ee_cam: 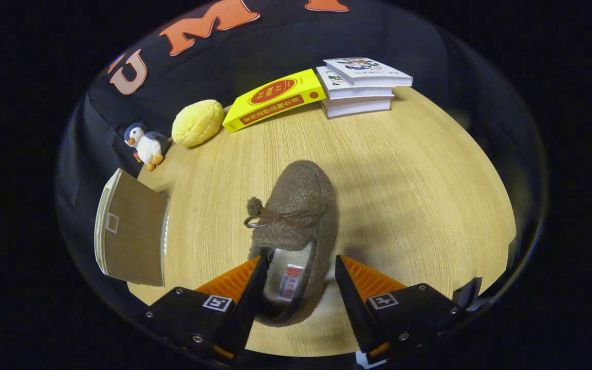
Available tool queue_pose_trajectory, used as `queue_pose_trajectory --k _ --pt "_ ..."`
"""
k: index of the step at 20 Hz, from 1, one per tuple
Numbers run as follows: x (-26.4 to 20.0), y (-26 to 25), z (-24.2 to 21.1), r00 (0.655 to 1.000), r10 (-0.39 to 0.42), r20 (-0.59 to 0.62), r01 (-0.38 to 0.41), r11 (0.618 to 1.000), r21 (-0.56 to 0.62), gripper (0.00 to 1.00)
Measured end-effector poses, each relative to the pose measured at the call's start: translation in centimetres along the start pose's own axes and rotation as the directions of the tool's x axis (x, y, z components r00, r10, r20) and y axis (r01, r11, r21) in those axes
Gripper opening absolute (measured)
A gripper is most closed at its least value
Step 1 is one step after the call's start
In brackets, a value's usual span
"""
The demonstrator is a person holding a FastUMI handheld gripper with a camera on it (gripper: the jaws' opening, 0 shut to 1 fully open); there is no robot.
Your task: Open the storage box then place both shoes into the box .Put the left shoe in first, then the right shoe, with the right side of both shoes facing outward in a uniform manner.
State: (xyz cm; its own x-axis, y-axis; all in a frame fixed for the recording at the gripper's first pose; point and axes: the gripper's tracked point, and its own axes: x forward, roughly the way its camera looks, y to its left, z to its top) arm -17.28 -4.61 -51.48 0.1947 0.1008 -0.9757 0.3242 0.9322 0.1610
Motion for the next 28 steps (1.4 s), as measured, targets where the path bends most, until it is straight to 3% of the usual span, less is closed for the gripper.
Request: queue_pose_trajectory --k 5,8,13,14,15,21,28 --pt "2.7 -1.7 1.6 0.995 -0.063 0.079 0.068 0.996 -0.065 0.59" --pt "3.7 -1.1 2.0 0.994 -0.050 0.101 0.058 0.996 -0.074 0.38" --pt "3.8 -1.6 2.2 0.993 -0.085 0.082 0.095 0.989 -0.116 0.21" --pt "3.6 -1.3 2.3 0.994 -0.074 0.078 0.082 0.992 -0.093 0.11" --pt "3.2 -0.4 2.7 0.996 -0.040 0.085 0.047 0.996 -0.078 0.07" --pt "-1.9 6.2 6.3 0.986 0.004 0.165 0.008 0.998 -0.069 0.04" --pt "-7.2 17.0 8.3 0.974 0.101 0.202 -0.071 0.986 -0.151 0.04"
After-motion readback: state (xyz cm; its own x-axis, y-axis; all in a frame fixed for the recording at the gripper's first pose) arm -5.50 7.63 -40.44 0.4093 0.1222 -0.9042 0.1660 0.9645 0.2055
